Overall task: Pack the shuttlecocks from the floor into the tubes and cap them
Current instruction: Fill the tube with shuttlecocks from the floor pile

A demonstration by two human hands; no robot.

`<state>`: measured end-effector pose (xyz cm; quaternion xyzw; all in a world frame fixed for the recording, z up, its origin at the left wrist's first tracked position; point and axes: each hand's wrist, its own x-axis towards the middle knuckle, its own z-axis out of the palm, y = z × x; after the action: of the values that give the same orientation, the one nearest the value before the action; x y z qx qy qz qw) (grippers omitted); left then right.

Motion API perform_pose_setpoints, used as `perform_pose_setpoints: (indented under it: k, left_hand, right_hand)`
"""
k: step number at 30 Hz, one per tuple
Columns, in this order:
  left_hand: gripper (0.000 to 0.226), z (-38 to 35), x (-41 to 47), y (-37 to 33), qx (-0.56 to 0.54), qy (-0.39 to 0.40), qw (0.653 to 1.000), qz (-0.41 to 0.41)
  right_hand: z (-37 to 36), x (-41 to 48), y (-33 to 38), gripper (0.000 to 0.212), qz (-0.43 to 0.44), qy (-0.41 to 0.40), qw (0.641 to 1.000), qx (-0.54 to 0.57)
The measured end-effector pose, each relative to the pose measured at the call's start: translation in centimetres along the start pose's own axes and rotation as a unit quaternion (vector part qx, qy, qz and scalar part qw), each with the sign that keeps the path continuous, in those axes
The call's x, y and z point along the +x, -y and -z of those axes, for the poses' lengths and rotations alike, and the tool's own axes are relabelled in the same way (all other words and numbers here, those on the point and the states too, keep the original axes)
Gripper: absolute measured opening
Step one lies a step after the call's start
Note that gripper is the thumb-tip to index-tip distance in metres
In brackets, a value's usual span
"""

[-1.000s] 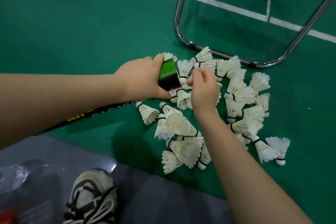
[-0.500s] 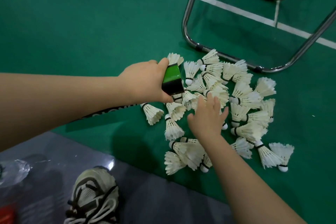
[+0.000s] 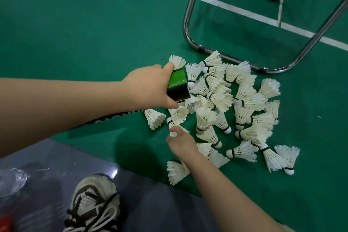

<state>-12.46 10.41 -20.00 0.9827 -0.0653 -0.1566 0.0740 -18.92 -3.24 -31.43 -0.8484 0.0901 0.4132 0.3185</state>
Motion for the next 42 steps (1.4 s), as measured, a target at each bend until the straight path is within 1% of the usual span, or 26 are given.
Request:
perform_pose_setpoints:
  k: [3, 5, 6, 7, 8, 9, 11, 15, 17, 19, 22, 27, 28, 29, 31, 33, 35, 37, 40, 42]
  left_hand:
    - [0.075, -0.1, 0.1, -0.2, 0.004, -0.001, 1.0, -0.004]
    - [0.074, -0.1, 0.2, -0.3, 0.005, -0.002, 1.0, -0.005]
    - [0.074, 0.0, 0.2, -0.4, 0.004, -0.003, 1.0, -0.005]
    - [0.074, 0.0, 0.3, -0.4, 0.003, -0.004, 1.0, -0.004]
    - [0.074, 0.1, 0.3, -0.4, 0.001, -0.005, 1.0, -0.003]
    - [0.074, 0.1, 0.3, -0.4, 0.001, -0.005, 1.0, -0.003]
    - [0.075, 0.0, 0.3, -0.4, 0.001, -0.002, 1.0, -0.003]
    - [0.077, -0.1, 0.3, -0.7, 0.007, 0.007, 1.0, -0.008]
    - [0.075, -0.1, 0.2, -1.0, 0.008, 0.006, 1.0, -0.013]
    - [0.074, 0.0, 0.3, -1.4, 0.006, 0.004, 1.0, -0.018]
    - [0.071, 0.0, 0.4, -1.9, 0.004, 0.001, 1.0, -0.022]
    - [0.068, -0.5, 0.7, -2.2, 0.009, 0.002, 1.0, -0.025]
    - [0.068, -0.6, 0.7, -2.3, 0.011, 0.005, 1.0, -0.026]
    - [0.068, -0.7, 0.7, -2.4, 0.012, 0.008, 1.0, -0.028]
    - [0.069, -0.9, 0.7, -2.7, 0.012, 0.014, 0.999, -0.031]
    - [0.07, -0.9, 0.7, -2.9, 0.01, 0.015, 0.999, -0.032]
    - [0.07, -1.0, 0.8, -2.9, 0.01, 0.015, 0.999, -0.032]
    - [0.069, -1.0, 0.8, -3.0, 0.007, 0.013, 0.999, -0.033]
    - [0.069, -0.9, 0.9, -3.2, 0.002, 0.009, 0.999, -0.038]
    - [0.069, -0.9, 0.8, -3.4, 0.006, 0.009, 0.999, -0.042]
  right_hand:
    - [0.4, 0.6, 1.0, 0.047, -0.032, -0.033, 0.988, 0.149]
    - [1.0, 0.8, 1.2, 0.041, -0.047, -0.059, 0.969, 0.236]
    - [1.5, 0.8, 1.5, 0.036, -0.054, -0.091, 0.96, 0.258]
    - [1.9, 0.9, 1.4, 0.03, -0.042, -0.144, 0.959, 0.24]
    - [2.4, 0.7, 1.3, 0.027, -0.009, -0.198, 0.952, 0.234]
    - [3.0, 0.4, 1.2, 0.03, 0.028, -0.238, 0.94, 0.241]
    - [4.3, 0.0, 1.0, 0.037, 0.061, -0.295, 0.916, 0.265]
    - [6.4, -0.7, 1.4, 0.037, 0.125, -0.407, 0.841, 0.334]
    - [7.5, -1.2, 1.9, 0.028, 0.146, -0.436, 0.821, 0.339]
    - [8.3, -1.7, 2.1, 0.016, 0.162, -0.448, 0.809, 0.345]
    - [9.0, -2.2, 2.3, 0.02, 0.198, -0.461, 0.796, 0.339]
    - [9.6, -2.9, 2.3, 0.016, 0.251, -0.499, 0.778, 0.288]
    - [9.8, -2.9, 2.3, 0.014, 0.257, -0.5, 0.779, 0.278]
    - [10.1, -3.0, 2.4, 0.01, 0.263, -0.487, 0.79, 0.265]
    - [10.4, -3.1, 2.5, 0.004, 0.271, -0.421, 0.834, 0.234]
    - [10.6, -3.2, 2.6, 0.004, 0.273, -0.355, 0.871, 0.203]
    - [10.8, -3.5, 2.7, 0.006, 0.263, -0.321, 0.891, 0.182]
    - [11.0, -4.0, 3.1, 0.007, 0.247, -0.284, 0.905, 0.197]
    - [11.3, -4.5, 3.7, 0.019, 0.218, -0.2, 0.925, 0.24]
    - [11.7, -4.6, 3.7, 0.031, 0.199, -0.144, 0.94, 0.238]
